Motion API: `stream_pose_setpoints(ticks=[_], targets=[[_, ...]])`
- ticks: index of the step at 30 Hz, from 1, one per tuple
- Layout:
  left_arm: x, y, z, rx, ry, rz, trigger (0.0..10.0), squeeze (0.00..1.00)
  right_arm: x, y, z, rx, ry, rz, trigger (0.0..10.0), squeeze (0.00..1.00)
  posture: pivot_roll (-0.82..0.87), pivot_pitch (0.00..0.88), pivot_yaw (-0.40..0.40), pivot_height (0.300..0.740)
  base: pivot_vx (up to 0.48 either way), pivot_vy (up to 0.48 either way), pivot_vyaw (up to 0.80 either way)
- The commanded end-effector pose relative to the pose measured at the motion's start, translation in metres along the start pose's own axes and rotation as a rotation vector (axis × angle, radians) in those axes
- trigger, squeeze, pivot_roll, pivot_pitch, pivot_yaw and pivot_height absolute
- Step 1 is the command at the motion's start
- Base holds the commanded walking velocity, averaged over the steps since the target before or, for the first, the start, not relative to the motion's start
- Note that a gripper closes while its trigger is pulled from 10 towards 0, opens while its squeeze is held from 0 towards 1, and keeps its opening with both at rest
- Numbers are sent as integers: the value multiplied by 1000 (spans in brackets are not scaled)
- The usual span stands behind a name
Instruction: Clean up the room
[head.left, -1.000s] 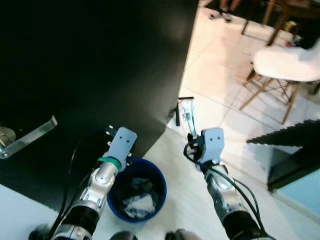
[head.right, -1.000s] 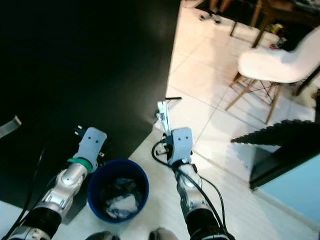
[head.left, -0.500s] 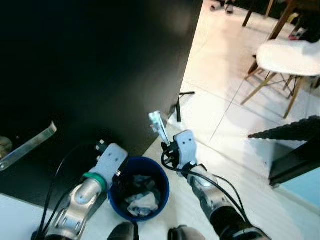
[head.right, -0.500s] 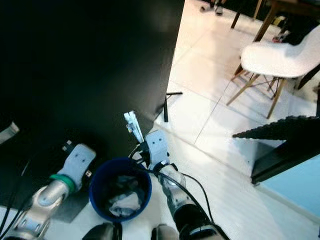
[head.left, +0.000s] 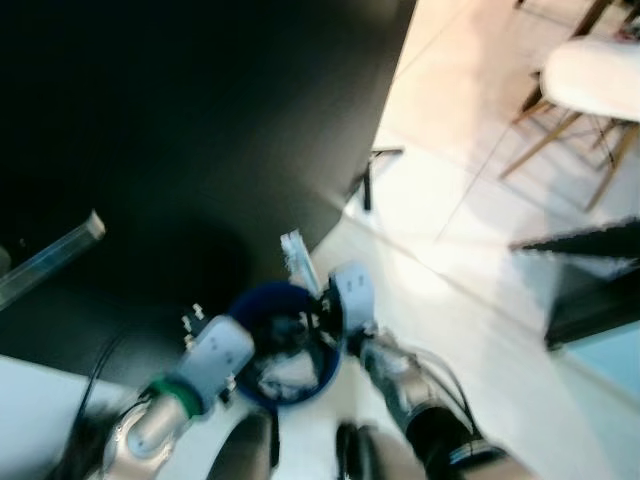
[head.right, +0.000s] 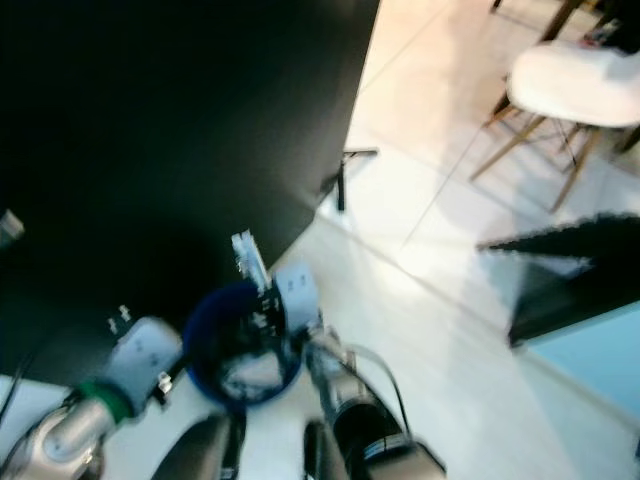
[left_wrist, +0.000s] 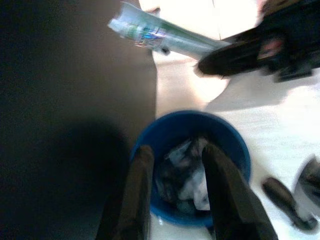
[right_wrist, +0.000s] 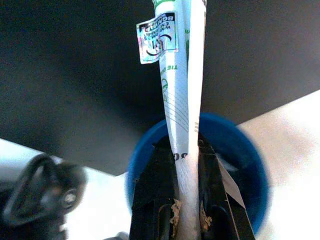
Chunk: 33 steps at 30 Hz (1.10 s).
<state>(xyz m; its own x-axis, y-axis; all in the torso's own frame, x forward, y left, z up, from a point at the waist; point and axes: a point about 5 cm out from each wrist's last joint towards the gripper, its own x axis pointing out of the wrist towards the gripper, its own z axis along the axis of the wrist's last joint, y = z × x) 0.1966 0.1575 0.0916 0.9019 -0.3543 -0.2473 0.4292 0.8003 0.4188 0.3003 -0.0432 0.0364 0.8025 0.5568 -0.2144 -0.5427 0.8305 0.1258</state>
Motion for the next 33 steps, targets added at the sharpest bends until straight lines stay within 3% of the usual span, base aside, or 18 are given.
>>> stream_pose_setpoints(ticks=[1,2,3,4,5,6,11,18,19,21,22,26,28,33], targets=[[-13,-2,5,-13,21,4,10000,0,0,6,-9,33,22,-10,10000,0,331,343,47,740,0,0,0],[-18,-1,8,-23,23,16,10000,0,2,9,-8,36,19,-11,10000,169,339,353,51,740,0,0,0],[-18,-1,8,-23,23,16,10000,0,2,9,-8,36,19,-11,10000,169,339,353,51,740,0,0,0],[-21,0,11,-35,21,29,10000,0,4,11,-6,54,15,-7,10000,522,345,364,53,740,0,0,0],[-21,0,11,-35,21,29,10000,0,4,11,-6,54,15,-7,10000,522,345,364,53,740,0,0,0],[-26,0,15,-46,24,41,10000,0,7,17,-4,69,7,3,10000,1000,352,376,58,740,0,0,0],[-27,-2,16,-48,30,36,10000,0,13,23,6,72,-37,15,10000,1000,346,368,57,740,0,0,0],[-23,-5,20,-50,45,31,10000,0,18,17,23,87,-109,-10,10000,1000,329,341,49,740,0,0,0],[-17,-5,21,-46,36,32,10000,0,16,10,23,106,-113,-27,10000,0,305,294,36,740,0,0,0],[-11,-4,21,-41,25,33,10000,0,13,1,23,106,-115,-52,10000,0,293,271,28,740,0,0,0],[0,-3,23,-36,6,38,10000,0,8,-14,22,90,-120,-96,10000,0,272,245,22,740,0,0,0],[8,-1,24,-37,-4,42,10000,0,2,-26,22,52,-127,-124,10000,0,248,222,19,740,0,0,0],[21,-1,24,-31,-21,25,10000,0,-9,-41,20,14,-147,-175,10000,0,202,186,19,740,0,0,0],[31,-3,22,-37,-26,11,10000,0,-17,-48,18,12,-174,-195,10000,0,165,157,24,740,0,0,0]])
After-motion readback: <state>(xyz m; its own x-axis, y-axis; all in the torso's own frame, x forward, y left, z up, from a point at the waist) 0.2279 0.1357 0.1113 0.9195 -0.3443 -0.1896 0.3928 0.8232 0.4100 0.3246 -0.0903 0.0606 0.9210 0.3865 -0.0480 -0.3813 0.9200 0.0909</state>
